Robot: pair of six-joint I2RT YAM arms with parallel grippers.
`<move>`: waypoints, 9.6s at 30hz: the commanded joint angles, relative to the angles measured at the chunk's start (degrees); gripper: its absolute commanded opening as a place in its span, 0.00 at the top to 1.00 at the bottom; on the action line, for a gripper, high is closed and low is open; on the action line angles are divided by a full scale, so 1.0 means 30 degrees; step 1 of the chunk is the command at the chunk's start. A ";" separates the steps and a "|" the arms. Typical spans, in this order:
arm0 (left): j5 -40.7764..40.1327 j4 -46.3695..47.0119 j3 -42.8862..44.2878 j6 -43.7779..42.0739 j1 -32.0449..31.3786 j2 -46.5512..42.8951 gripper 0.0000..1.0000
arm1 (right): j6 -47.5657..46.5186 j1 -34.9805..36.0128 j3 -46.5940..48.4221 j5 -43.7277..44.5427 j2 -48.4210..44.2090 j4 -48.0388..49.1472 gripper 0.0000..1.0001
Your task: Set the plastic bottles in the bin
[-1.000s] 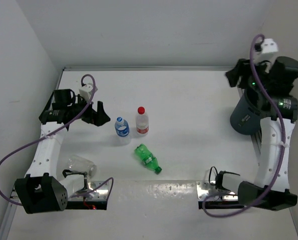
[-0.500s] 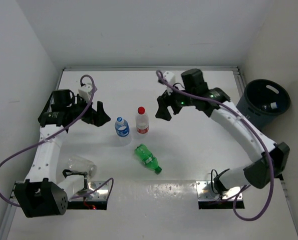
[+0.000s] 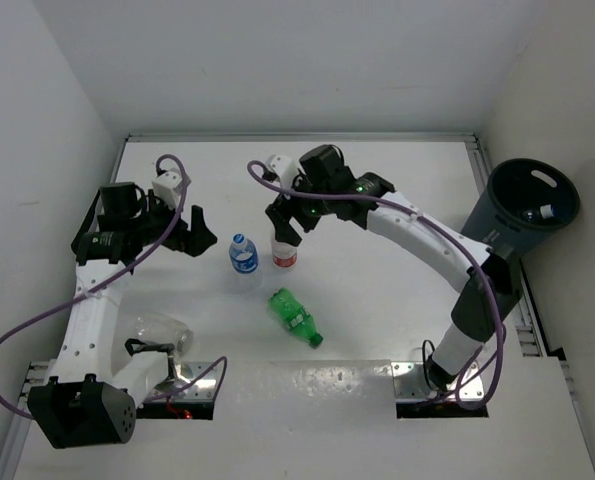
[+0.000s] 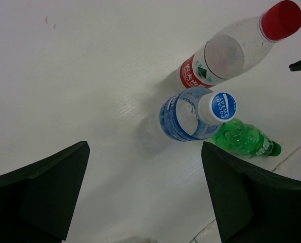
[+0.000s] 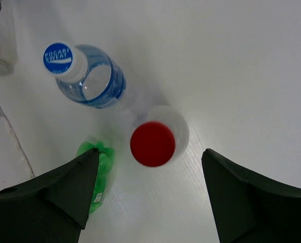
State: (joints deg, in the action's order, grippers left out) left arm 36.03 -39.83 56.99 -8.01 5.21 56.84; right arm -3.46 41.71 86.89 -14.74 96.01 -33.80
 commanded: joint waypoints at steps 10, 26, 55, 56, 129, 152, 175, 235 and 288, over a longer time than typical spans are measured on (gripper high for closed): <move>-0.0348 0.0007 -0.0042 -0.0611 -0.0185 0.0067 0.00 | -0.0837 0.0656 0.1886 0.1311 0.1367 0.1365 0.48; 0.0468 0.0007 0.0134 -0.1138 -0.0185 0.0946 0.00 | -0.1804 -0.4114 0.3290 0.3096 -0.3347 0.0163 1.00; 0.2286 0.1501 0.1423 -0.1080 -0.0712 0.3554 0.00 | 0.0686 -2.2811 0.0133 0.3243 -0.9533 0.1100 1.00; 0.2286 0.1501 0.1423 -0.1080 -0.0712 0.3554 0.00 | 0.0686 -2.2869 -0.0075 0.3244 -0.9474 0.1188 1.00; -0.3485 0.0856 0.1688 0.4284 0.6758 0.3173 0.00 | 0.2239 0.3702 0.6339 0.0428 0.4413 0.0808 0.30; -0.2225 0.0300 0.1130 0.2729 0.8602 0.3729 0.00 | 0.0423 0.3762 0.6016 0.1017 0.5323 0.0692 0.68; -0.1112 0.2495 0.1977 0.3022 0.3625 0.5927 0.02 | -0.3970 -1.5743 0.4872 0.4384 -0.9151 -0.2672 1.00; -0.0757 -0.4573 -0.0775 -1.9156 -1.2951 0.1561 0.03 | 0.0627 -1.7535 -0.0808 -0.5105 -0.9296 -0.7336 0.21; 0.8821 1.8141 0.2126 1.0053 -1.2724 0.5780 0.61 | 0.8449 -0.7020 0.4229 -0.9881 -0.5754 -0.4320 0.21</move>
State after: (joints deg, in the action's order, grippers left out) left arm 61.34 9.23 62.48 18.35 -31.77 75.00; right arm 18.87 20.12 98.06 -42.92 78.59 -50.76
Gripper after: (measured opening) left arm 0.600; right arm 0.803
